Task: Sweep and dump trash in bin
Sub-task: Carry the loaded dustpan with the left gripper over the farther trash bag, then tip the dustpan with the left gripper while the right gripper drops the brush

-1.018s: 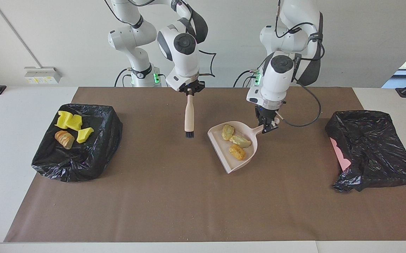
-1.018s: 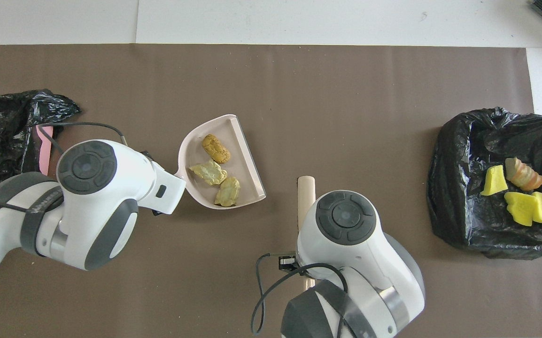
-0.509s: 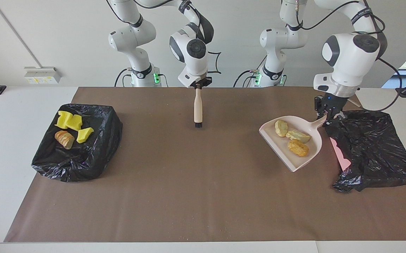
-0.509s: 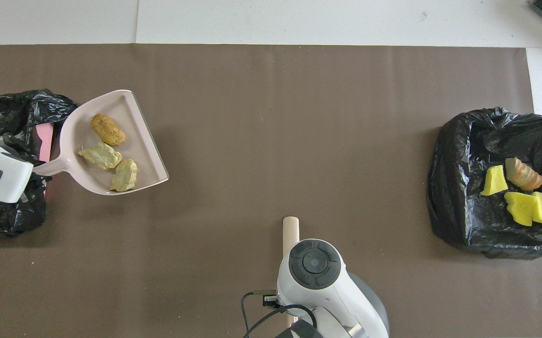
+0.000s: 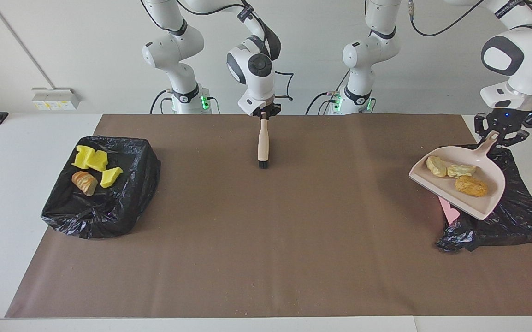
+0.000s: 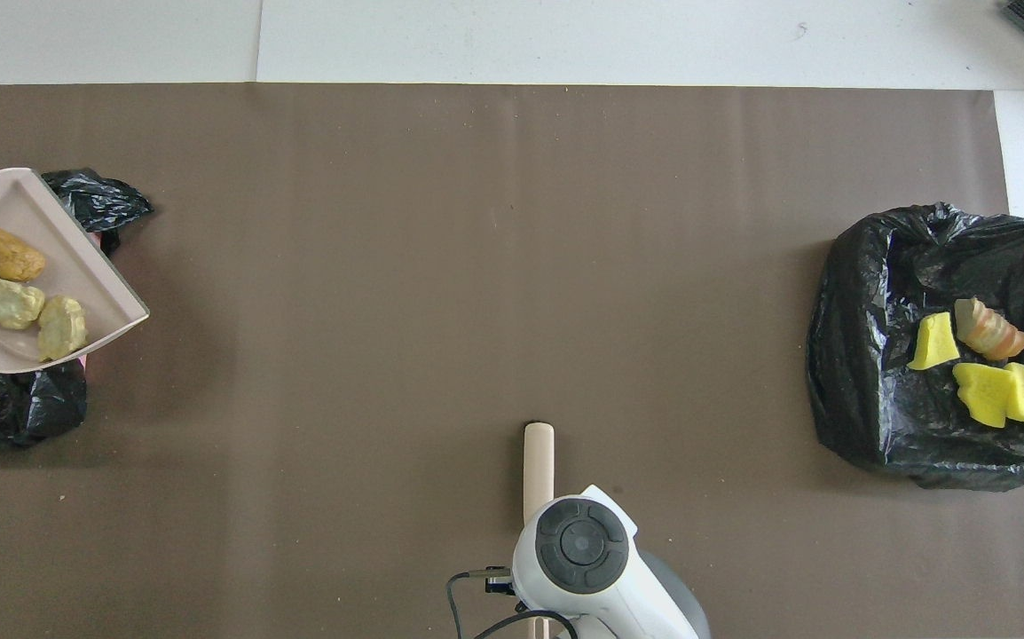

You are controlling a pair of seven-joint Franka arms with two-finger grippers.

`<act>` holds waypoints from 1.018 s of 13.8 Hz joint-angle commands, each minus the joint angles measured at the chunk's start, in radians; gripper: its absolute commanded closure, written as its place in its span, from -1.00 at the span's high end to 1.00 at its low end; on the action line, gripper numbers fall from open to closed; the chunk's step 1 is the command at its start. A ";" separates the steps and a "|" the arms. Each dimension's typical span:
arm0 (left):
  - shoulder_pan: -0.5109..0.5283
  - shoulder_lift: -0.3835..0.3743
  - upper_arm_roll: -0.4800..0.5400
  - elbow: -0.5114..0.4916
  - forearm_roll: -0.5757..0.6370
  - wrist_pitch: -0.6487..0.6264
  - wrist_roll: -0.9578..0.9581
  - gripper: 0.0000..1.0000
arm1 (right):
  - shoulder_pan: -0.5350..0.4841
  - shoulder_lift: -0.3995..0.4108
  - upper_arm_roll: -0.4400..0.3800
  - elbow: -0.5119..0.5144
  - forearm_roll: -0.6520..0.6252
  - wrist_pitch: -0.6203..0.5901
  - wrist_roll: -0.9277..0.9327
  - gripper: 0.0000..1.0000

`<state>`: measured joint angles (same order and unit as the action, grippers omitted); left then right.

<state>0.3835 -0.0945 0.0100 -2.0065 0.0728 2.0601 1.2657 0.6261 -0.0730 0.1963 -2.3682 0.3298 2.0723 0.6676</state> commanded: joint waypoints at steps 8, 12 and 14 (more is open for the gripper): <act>0.158 0.174 -0.005 0.249 0.378 0.026 0.314 -1.00 | -0.041 0.002 -0.008 0.067 -0.063 0.057 0.009 1.00; 0.149 0.177 -0.004 0.255 0.537 0.022 0.316 -1.00 | -0.187 -0.002 -0.008 0.176 -0.150 0.038 0.006 1.00; 0.140 0.177 -0.002 0.261 0.616 0.019 0.316 -1.00 | -0.233 -0.002 -0.009 0.225 -0.257 0.023 0.004 1.00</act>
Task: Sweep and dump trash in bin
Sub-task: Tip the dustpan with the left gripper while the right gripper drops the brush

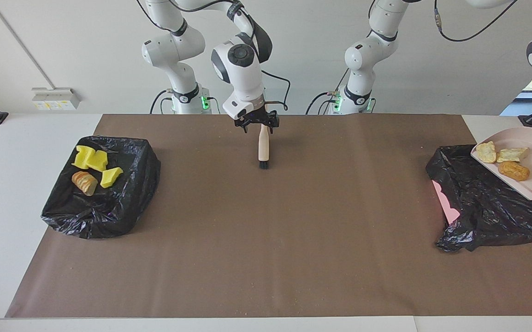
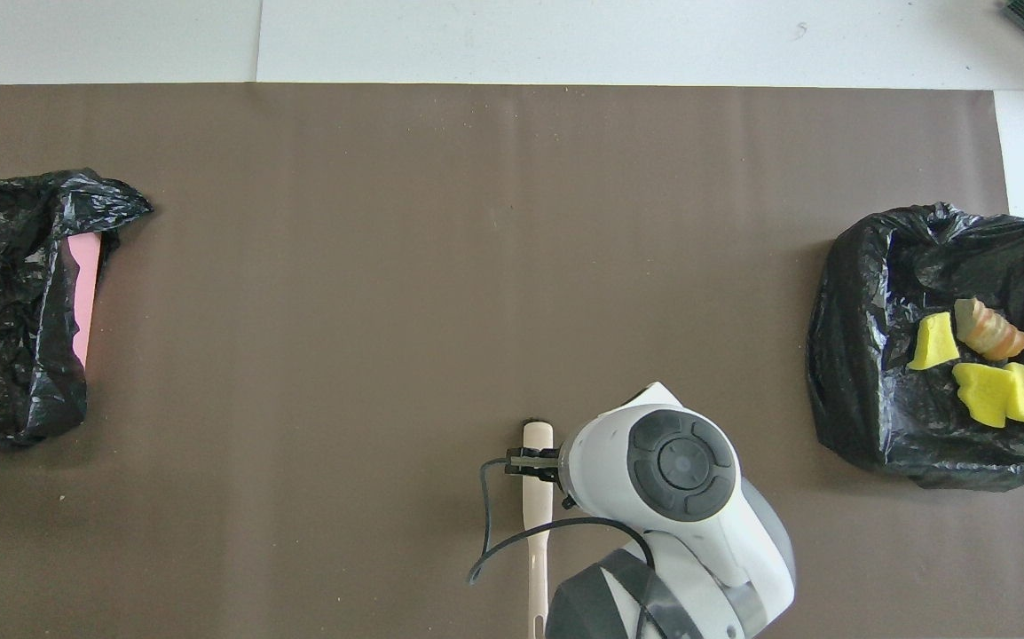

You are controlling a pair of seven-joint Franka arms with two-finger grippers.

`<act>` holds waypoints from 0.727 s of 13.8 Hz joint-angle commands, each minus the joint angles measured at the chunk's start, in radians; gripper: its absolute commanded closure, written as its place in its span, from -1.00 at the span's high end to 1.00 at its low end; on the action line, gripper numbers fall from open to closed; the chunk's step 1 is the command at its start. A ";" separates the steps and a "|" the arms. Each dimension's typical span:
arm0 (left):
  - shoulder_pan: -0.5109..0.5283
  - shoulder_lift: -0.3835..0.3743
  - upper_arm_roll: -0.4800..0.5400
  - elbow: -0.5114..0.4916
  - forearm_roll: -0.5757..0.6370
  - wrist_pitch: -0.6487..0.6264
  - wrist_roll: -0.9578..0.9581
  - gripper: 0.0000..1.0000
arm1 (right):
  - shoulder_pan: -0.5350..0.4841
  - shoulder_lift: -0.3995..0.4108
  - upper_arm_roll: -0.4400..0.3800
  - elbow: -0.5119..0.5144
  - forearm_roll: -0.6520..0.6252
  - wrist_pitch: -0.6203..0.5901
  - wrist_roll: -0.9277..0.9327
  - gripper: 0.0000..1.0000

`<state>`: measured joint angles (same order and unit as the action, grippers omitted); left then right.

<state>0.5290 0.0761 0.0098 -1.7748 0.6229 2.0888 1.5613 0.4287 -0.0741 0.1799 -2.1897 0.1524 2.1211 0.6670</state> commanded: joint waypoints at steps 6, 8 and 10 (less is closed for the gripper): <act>-0.012 0.011 -0.008 0.060 0.210 -0.032 0.025 -1.00 | -0.217 -0.010 0.009 0.266 -0.191 -0.215 -0.127 1.00; -0.014 0.013 -0.014 0.103 0.198 -0.070 0.072 -1.00 | -0.255 -0.021 0.006 0.329 -0.189 -0.297 -0.179 1.00; -0.055 -0.016 -0.022 0.107 0.086 -0.151 0.069 -1.00 | -0.300 -0.035 0.004 0.392 -0.180 -0.366 -0.185 1.00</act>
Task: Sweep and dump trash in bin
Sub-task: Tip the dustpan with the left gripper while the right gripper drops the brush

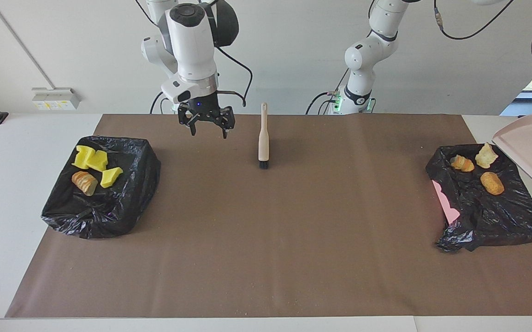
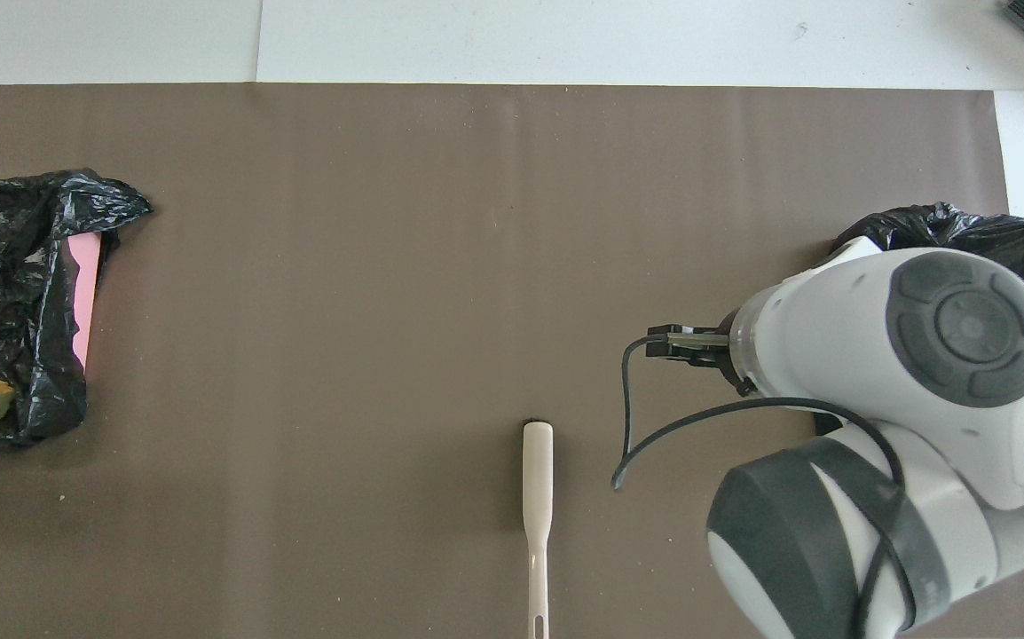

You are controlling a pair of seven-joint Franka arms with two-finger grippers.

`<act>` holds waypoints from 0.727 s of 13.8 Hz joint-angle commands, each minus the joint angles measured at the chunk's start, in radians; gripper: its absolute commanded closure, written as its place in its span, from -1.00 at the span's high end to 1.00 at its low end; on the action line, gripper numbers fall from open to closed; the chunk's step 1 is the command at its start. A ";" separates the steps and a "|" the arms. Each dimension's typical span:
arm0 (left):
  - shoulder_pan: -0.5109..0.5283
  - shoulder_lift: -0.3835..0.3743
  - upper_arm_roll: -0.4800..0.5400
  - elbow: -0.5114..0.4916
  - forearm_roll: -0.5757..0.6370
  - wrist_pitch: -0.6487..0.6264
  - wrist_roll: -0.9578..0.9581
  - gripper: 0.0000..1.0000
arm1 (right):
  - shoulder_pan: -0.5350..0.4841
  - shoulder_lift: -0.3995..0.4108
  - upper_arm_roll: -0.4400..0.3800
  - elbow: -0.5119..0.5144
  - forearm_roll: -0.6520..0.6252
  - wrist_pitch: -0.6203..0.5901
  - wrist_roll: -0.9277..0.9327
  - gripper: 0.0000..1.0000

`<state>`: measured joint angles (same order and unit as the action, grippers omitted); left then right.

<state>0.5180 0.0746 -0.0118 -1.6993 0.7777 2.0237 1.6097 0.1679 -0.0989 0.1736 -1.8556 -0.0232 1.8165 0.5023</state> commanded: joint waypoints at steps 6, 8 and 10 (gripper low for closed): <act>-0.193 -0.061 -0.003 -0.034 -0.420 -0.207 -0.272 -1.00 | -0.119 -0.009 0.007 0.182 0.008 -0.175 -0.059 1.00; -0.251 -0.064 -0.003 -0.075 -0.488 -0.211 -0.393 -1.00 | -0.146 -0.009 -0.003 0.223 0.012 -0.212 -0.108 1.00; -0.329 -0.070 -0.003 -0.121 -0.535 -0.211 -0.575 -1.00 | -0.153 -0.009 -0.044 0.246 0.046 -0.244 -0.158 1.00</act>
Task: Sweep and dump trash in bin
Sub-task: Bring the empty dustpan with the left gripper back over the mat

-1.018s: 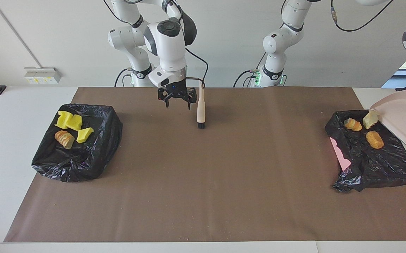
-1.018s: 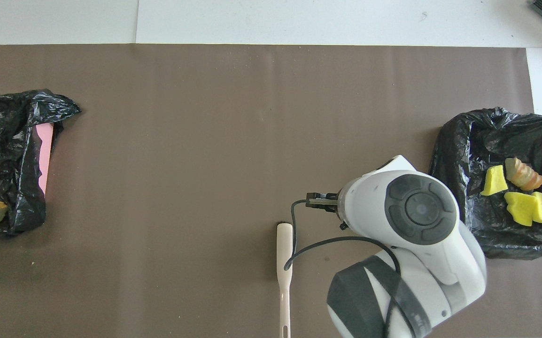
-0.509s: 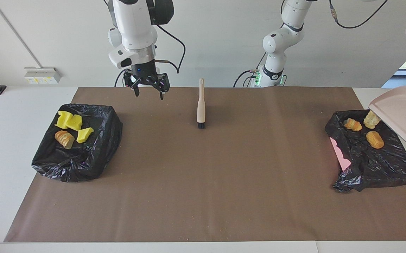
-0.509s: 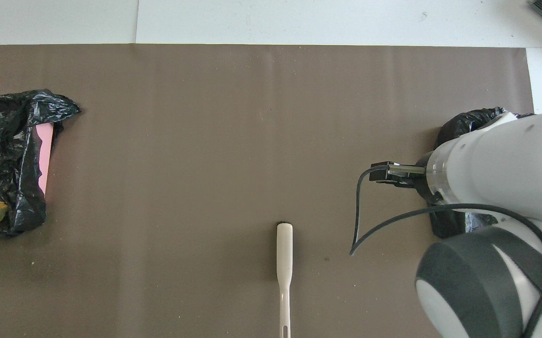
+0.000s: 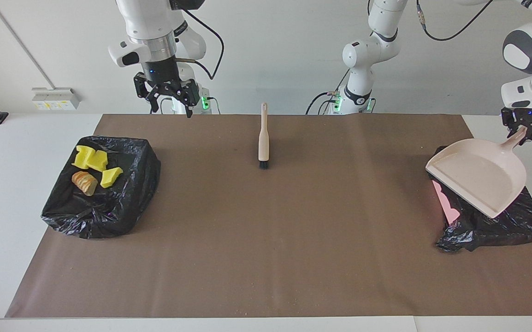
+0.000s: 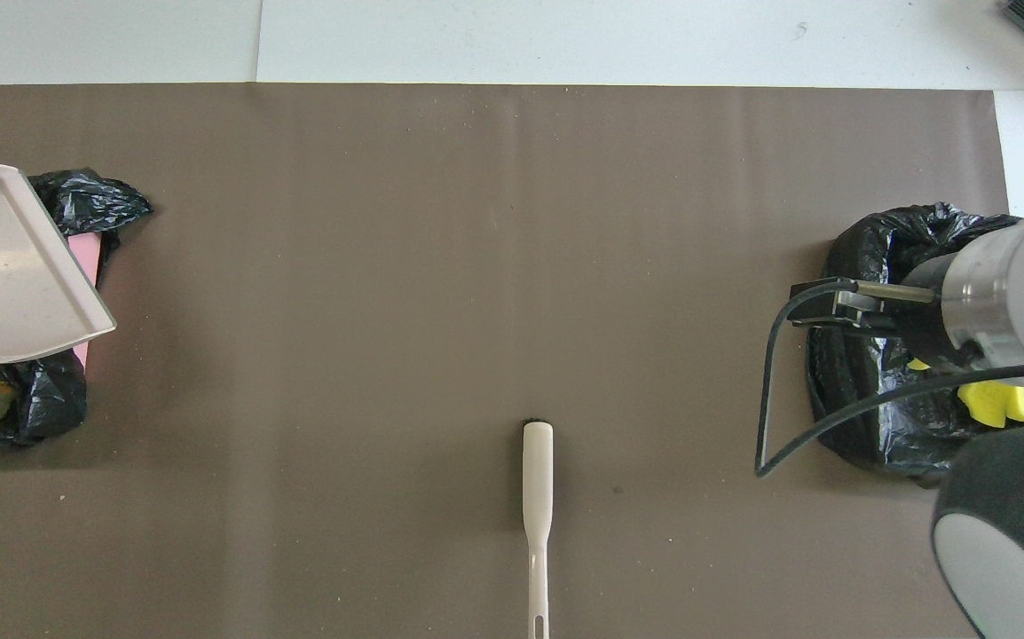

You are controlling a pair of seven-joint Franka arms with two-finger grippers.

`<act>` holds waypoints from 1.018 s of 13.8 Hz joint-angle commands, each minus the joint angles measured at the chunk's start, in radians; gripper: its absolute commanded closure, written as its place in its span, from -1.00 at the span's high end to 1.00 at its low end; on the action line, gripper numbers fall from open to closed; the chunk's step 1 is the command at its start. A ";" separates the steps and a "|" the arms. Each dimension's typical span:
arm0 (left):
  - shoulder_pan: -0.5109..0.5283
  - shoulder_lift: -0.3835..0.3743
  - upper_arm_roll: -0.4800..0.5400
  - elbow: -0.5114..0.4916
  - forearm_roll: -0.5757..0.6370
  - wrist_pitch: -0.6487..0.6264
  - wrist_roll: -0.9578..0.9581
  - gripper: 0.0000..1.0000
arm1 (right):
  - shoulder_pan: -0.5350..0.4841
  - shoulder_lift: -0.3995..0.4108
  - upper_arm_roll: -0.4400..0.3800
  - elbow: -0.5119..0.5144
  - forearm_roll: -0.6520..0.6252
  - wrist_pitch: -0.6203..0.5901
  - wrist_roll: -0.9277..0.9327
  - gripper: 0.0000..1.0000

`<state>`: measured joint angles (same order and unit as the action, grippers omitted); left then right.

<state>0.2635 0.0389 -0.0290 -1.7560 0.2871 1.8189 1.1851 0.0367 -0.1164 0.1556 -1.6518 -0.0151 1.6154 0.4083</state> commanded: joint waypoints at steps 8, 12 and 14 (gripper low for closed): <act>-0.485 0.039 0.014 -0.132 -0.197 0.117 -1.000 -1.00 | -0.020 0.003 -0.235 0.073 0.021 -0.097 -0.397 1.00; -0.674 0.153 0.012 -0.085 -0.247 0.253 -1.392 -1.00 | -0.012 -0.032 -0.243 -0.006 0.020 -0.092 -0.396 1.00; -0.749 0.226 0.014 -0.005 -0.304 0.261 -1.496 -1.00 | -0.003 -0.052 -0.232 -0.040 0.018 -0.086 -0.393 1.00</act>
<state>-0.4211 0.1916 -0.0383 -1.8538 0.0312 2.0723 -0.2190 0.0269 -0.1215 -0.0869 -1.6306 0.0016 1.5282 0.0303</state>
